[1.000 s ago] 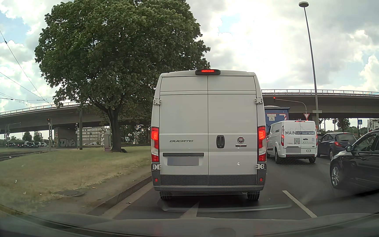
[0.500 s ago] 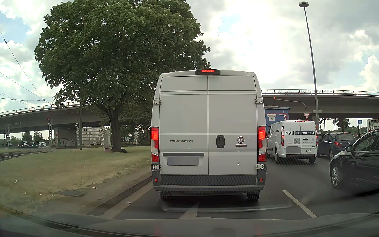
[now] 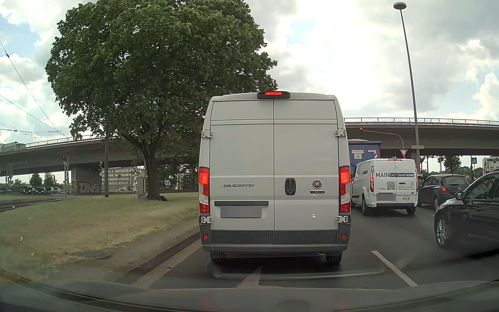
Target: Follow the waypoints while adhering to traffic rules and regulations
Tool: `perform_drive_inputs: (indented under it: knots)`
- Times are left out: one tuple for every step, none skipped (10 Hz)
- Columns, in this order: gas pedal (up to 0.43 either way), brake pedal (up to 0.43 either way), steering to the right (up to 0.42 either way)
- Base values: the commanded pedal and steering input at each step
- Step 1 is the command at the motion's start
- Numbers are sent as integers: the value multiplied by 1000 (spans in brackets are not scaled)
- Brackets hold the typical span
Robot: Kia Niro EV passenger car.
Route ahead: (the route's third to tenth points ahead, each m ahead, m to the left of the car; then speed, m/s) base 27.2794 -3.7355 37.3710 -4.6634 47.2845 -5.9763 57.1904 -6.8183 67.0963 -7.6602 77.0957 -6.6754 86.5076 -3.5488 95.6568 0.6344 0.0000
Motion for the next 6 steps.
perform_drive_inputs:
  knots:
    - [0,317,2]
    - [0,317,3]
    - [0,323,3]
    - [0,317,3]
    - [0,317,2]
    - [0,323,2]
